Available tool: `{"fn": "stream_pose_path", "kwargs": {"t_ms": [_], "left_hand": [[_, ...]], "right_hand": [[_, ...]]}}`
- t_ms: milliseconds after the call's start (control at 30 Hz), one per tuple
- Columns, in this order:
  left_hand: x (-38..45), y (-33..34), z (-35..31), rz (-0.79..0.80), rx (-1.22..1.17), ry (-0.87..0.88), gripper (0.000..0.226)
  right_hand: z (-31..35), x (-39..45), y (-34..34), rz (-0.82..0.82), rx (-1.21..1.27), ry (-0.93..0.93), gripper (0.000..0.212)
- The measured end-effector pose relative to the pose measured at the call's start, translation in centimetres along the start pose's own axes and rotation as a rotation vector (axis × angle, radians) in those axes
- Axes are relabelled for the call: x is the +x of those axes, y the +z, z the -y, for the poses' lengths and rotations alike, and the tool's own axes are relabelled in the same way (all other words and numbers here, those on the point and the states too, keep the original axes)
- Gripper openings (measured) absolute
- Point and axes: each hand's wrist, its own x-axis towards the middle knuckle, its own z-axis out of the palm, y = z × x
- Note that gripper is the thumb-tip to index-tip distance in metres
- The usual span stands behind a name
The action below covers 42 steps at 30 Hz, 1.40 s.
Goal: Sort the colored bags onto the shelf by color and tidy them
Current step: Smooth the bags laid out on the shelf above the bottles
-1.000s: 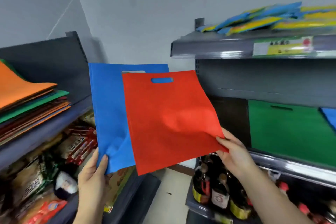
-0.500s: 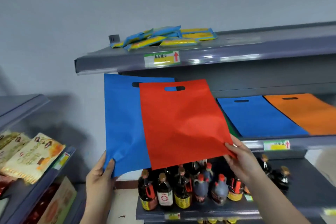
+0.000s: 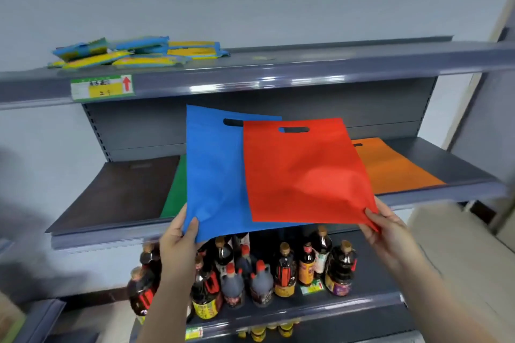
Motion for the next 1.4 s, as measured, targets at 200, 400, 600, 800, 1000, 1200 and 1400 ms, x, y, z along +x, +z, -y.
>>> {"fn": "stream_pose_path", "kwargs": {"t_ms": [200,400,600,800,1000,1200,1400], "left_hand": [[0.6,7.1,1.0,0.033,0.001,-0.051,0.042],[2.7,12.4,2.0,0.002,-0.026,-0.089,0.045],[5.7,16.7,4.2,-0.074,-0.047,-0.157,0.045],[8.4,19.1,5.8,-0.052,0.044,-0.232,0.046],[9.4,19.5,6.9,-0.044,0.359,-0.219,0.036],[8.7,21.5,5.9,-0.006,1.087,0.082,0.043],[6.5,32.3,4.9,0.094,0.353,-0.241,0.034]], "right_hand": [[5.2,2.0,-5.5,-0.045,0.025,-0.074,0.045],[8.8,5.3,-9.1,-0.084,0.080,-0.137,0.039],[10.4,10.6,-10.1,-0.087,0.105,-0.166,0.046],[11.1,16.2,-9.6,-0.041,0.065,-0.120,0.049],[10.4,19.9,-10.1,0.025,0.093,-0.074,0.067],[11.0,22.1,-11.0,0.053,0.085,-0.030,0.041],[14.1,24.4,-14.6,0.075,-0.084,0.023,0.036]]}}
